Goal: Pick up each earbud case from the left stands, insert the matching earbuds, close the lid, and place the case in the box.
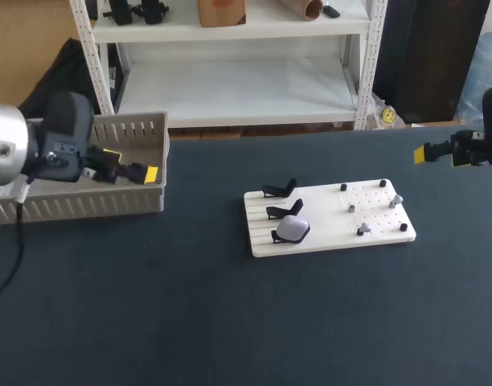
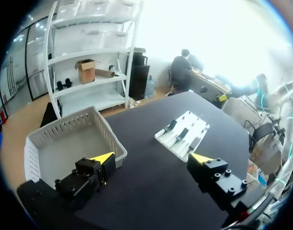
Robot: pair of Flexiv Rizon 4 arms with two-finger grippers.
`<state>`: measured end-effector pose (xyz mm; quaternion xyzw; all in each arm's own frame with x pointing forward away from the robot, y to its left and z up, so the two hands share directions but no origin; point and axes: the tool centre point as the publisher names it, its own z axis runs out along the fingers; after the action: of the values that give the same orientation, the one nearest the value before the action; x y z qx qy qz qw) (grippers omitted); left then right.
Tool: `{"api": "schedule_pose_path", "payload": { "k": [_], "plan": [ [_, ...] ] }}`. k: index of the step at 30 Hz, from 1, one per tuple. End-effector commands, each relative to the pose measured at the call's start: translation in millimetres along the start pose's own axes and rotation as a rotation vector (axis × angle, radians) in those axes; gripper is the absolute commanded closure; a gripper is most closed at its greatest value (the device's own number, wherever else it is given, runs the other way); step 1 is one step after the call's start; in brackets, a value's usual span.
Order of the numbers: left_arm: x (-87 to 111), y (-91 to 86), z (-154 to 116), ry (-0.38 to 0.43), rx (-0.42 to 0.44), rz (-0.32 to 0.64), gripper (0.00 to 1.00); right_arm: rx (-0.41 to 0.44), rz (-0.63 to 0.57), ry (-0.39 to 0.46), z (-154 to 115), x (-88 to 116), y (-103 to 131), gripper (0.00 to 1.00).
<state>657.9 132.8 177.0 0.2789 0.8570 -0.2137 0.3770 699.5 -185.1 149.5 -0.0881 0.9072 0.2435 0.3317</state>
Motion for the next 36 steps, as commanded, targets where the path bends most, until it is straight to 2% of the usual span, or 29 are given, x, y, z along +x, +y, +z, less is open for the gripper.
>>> {"api": "schedule_pose_path", "payload": {
  "k": [1, 11, 17, 20, 26, 33, 36],
  "plan": [
    [9.0, 4.1, -10, -0.176, 0.263, 0.315, 0.00, 0.000, 0.000, 0.002, 0, 0, 0, 0.00],
    [9.0, 4.1, -10, -0.176, 0.263, 0.315, 0.00, 0.000, 0.000, 0.002, 0, 0, 0, 0.00],
    [13.0, -28.1, 10, -0.262, 0.265, 0.418, 0.00, 0.000, 0.000, 0.002, 0, 0, 0, 0.00],
    [11.7, -42.2, 23, -0.296, 0.275, 0.434, 0.00, 0.000, 0.000, 0.002, 0, 0, 0, 0.00],
    [8.2, -69.0, 64, -0.298, 0.244, 0.449, 0.00, 0.000, 0.000, 0.002, 0, 0, 0, 0.00],
    [11.8, -99.9, 117, -0.274, 0.350, 0.508, 0.00, 0.000, 0.000, 0.002, 0, 0, 0, 0.00],
    [14.2, -108.0, 137, -0.264, 0.375, 0.518, 0.00, 0.000, 0.000, 0.002, 0, 0, 0, 0.00]
  ]
}}
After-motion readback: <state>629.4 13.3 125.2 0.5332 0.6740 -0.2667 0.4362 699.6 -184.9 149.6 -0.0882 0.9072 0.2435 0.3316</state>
